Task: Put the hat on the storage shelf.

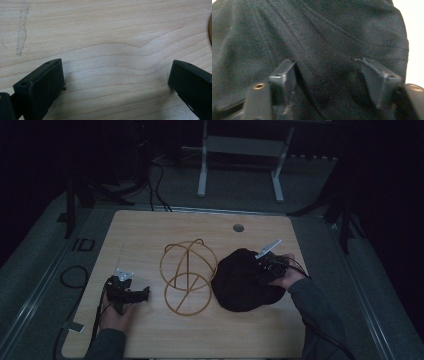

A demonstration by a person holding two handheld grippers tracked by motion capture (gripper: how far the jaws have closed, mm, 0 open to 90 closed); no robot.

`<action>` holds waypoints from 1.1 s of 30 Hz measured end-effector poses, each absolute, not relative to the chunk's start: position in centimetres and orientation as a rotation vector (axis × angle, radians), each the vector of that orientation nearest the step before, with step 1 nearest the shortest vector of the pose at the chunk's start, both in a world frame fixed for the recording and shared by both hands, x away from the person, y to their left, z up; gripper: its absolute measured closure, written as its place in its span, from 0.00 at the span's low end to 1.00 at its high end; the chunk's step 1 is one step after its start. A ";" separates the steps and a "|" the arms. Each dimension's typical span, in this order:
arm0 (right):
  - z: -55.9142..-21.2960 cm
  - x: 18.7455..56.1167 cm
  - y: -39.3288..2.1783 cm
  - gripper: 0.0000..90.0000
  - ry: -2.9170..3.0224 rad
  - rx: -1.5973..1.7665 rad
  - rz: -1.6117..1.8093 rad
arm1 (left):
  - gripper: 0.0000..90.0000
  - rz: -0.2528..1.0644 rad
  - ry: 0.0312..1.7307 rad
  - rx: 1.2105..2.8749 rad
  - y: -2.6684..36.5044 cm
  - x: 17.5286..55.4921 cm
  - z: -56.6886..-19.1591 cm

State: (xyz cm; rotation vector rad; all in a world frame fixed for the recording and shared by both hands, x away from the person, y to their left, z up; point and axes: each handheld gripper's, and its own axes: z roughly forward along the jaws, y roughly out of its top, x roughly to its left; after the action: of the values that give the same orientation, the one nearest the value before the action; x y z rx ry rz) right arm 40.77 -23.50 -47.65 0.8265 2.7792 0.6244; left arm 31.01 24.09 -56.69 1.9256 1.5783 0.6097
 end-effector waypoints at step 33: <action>-45.5 40.4 -24.3 0.95 2.840 0.739 0.748 | 0.00 0.611 1.578 1.926 24.1 31.0 -56.7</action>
State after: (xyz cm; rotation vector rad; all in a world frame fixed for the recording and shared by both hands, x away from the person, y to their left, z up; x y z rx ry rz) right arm 40.41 -24.34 -45.52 0.7395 2.8398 0.7483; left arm 31.01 24.10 -56.69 1.9262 1.5779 0.6112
